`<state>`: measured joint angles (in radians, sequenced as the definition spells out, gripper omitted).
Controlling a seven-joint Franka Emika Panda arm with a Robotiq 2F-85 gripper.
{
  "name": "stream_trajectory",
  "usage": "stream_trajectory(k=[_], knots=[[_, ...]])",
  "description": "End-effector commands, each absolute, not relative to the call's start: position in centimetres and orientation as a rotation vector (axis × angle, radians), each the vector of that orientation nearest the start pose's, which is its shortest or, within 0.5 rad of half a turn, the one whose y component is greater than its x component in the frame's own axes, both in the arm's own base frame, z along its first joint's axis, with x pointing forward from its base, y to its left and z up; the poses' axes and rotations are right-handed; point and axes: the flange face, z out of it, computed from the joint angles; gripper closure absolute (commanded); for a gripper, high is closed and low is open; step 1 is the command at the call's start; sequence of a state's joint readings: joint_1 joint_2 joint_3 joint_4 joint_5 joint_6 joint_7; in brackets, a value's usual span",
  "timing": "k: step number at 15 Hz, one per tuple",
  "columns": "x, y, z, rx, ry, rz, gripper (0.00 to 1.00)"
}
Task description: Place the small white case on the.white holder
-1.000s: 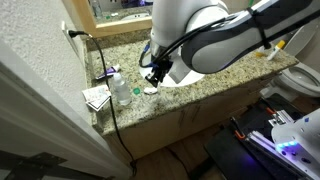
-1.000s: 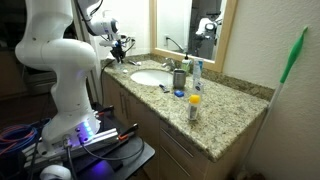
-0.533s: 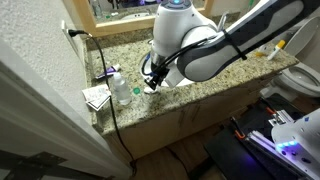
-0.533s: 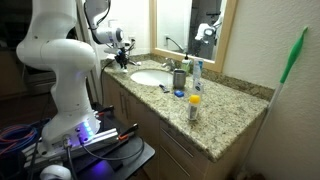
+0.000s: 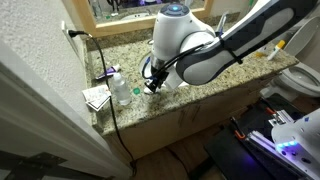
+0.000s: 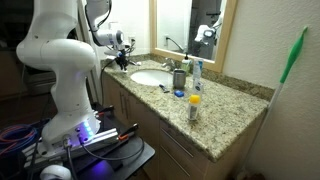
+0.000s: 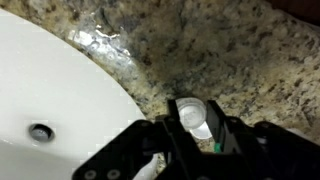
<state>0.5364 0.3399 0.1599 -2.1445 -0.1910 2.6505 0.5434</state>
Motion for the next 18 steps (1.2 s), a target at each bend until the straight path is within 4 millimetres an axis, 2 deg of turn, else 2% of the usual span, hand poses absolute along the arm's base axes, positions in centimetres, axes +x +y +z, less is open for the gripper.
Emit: stream_trajectory(k=[1, 13, 15, 16, 17, 18], knots=[[45.4, 38.1, 25.8, -3.012, -0.461, -0.321, 0.92], [46.0, 37.6, 24.8, -3.021, -0.439, -0.307, 0.92], [45.6, 37.5, 25.4, -3.02, -0.435, -0.297, 0.92], [45.6, 37.4, 25.4, -3.021, -0.434, -0.296, 0.67], [45.6, 37.5, 25.4, -3.02, -0.434, -0.296, 0.67], [45.6, 37.5, 25.4, -3.02, -0.434, -0.296, 0.92]])
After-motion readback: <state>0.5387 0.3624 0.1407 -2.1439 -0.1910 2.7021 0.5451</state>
